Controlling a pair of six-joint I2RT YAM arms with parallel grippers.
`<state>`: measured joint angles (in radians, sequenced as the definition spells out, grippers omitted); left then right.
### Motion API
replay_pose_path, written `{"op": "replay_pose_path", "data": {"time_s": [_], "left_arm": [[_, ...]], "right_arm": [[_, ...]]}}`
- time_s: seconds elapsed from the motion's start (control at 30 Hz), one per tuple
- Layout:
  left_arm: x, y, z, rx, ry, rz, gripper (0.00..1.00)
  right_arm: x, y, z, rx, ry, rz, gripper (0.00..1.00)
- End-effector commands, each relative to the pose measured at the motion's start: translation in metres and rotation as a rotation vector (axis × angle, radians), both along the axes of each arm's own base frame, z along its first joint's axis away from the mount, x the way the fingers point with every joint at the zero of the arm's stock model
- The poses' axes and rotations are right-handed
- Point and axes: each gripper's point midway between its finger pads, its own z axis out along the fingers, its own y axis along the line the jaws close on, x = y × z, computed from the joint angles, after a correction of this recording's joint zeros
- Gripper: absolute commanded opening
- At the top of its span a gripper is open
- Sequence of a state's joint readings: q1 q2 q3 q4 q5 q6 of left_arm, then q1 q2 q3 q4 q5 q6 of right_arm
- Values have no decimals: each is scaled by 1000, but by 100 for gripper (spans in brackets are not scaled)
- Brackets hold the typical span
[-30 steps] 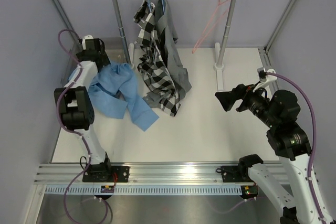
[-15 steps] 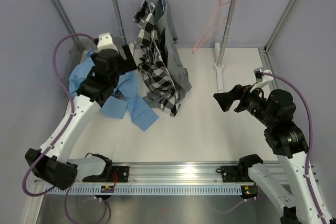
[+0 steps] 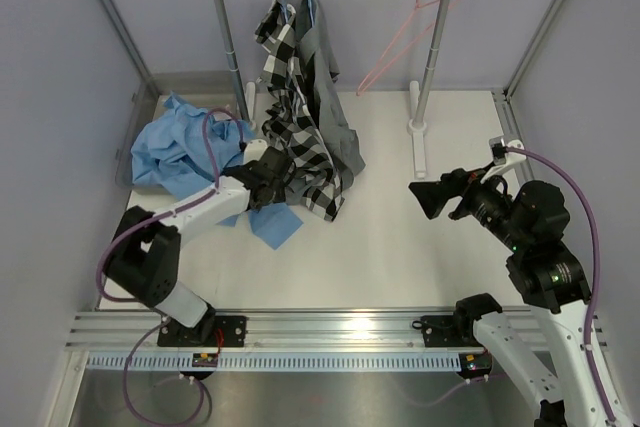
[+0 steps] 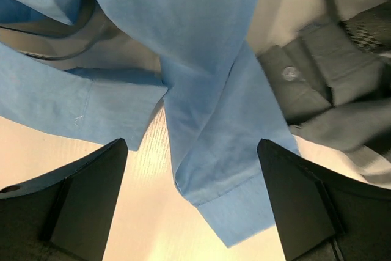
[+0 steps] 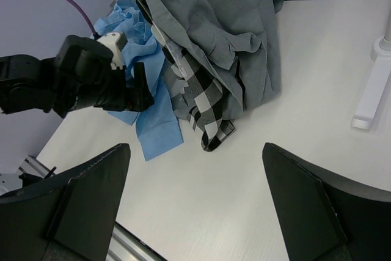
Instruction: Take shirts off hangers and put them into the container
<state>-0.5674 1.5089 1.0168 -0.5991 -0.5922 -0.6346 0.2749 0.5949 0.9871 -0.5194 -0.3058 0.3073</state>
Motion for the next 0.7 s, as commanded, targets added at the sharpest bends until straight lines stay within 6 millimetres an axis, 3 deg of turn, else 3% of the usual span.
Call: {"op": "replay_pose_path", "data": {"time_s": [0.0, 0.07, 0.2, 0.3, 0.33, 0.4, 0.43, 0.5, 0.6, 0.67], "left_arm": [[7, 11, -22, 68, -8, 89, 90], [7, 15, -36, 115, 26, 94, 87], [10, 20, -47, 145, 49, 112, 75], [11, 26, -45, 149, 45, 126, 59], [13, 30, -43, 150, 38, 136, 41], [14, 35, -35, 154, 22, 141, 18], [15, 40, -31, 152, 16, 152, 2], [16, 45, -24, 156, 7, 150, 0], [18, 50, 2, 131, -45, 146, 0], [17, 56, 34, 116, -105, 140, 0]], "right_arm": [[-3, 3, 8, 13, -42, 16, 99], [-3, 3, 7, 11, -41, 16, 99], [-3, 3, 5, 5, -42, 15, 99], [-2, 3, 5, -2, -44, 11, 99], [-2, 3, 4, -4, -42, 12, 99], [-1, 4, 3, -5, -43, 13, 100], [0, 4, 3, -6, -42, 13, 99], [0, 5, 2, -7, -37, 16, 99], [0, 5, 1, -9, -31, 20, 100], [0, 5, 2, -11, -35, 18, 99]]}}
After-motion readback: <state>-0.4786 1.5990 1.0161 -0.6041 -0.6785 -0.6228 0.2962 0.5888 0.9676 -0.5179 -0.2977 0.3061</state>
